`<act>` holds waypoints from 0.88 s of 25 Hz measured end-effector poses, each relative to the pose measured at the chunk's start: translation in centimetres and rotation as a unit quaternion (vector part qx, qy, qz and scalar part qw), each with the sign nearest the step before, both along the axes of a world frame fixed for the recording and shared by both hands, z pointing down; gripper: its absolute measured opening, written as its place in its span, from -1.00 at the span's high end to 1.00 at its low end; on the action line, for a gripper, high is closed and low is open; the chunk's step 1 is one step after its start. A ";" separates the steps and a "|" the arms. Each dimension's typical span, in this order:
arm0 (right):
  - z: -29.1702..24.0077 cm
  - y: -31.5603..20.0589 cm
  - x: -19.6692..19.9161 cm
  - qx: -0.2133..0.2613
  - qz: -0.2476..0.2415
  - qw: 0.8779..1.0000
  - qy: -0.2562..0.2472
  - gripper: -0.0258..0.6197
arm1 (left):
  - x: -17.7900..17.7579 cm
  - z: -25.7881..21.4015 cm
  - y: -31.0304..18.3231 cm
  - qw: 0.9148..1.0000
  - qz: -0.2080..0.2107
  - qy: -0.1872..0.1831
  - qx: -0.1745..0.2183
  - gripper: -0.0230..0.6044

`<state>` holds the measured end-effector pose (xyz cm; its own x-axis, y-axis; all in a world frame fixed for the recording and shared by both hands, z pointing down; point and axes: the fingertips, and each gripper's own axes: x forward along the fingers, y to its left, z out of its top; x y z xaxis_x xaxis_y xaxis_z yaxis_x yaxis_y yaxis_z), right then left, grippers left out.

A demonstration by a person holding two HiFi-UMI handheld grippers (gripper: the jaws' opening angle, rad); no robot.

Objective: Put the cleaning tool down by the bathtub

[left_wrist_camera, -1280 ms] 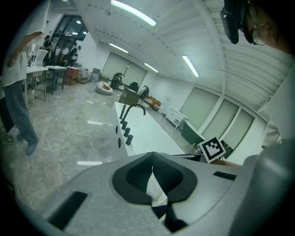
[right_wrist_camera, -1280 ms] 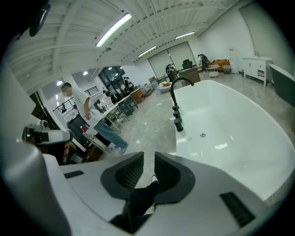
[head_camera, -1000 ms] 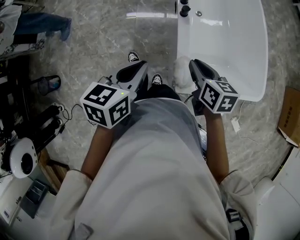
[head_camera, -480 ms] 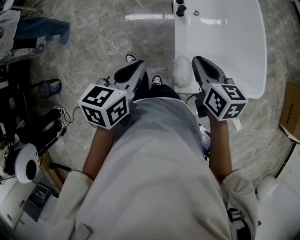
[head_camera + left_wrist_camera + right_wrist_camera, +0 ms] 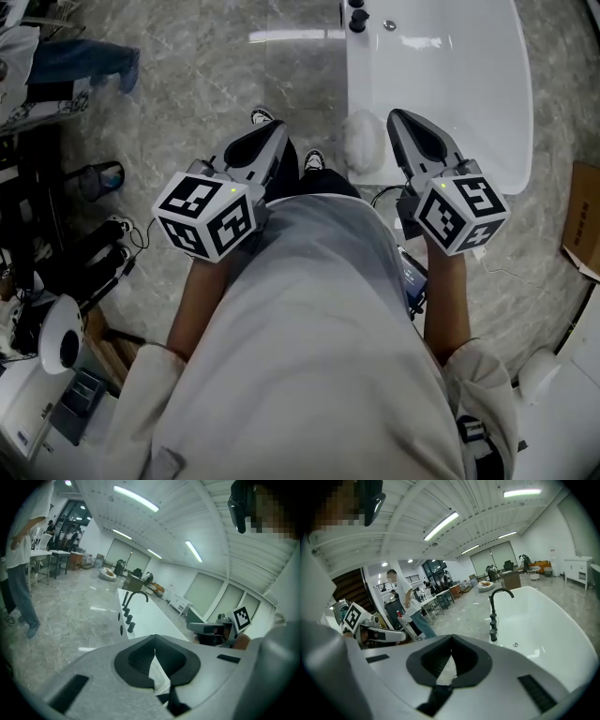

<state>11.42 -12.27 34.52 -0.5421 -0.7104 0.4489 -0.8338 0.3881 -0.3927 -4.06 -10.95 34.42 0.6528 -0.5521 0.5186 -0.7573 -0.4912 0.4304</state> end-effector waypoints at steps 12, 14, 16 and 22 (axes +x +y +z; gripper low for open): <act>0.2 0.1 -0.5 -0.002 -0.015 1.000 0.024 0.89 | -0.4 0.2 0.2 1.000 -0.009 -0.001 -0.006 0.91; 0.3 0.0 -0.4 -0.004 -0.014 1.000 0.027 0.89 | -0.5 0.2 0.1 1.000 -0.011 -0.001 -0.007 0.91; 0.5 -0.1 -0.4 -0.006 -0.013 0.999 0.033 0.89 | -0.5 0.2 0.0 1.000 -0.015 0.002 -0.009 0.91; 0.8 -0.1 -0.6 -0.015 -0.010 0.999 0.044 0.88 | -0.9 0.4 0.0 1.000 -0.021 0.003 -0.017 0.91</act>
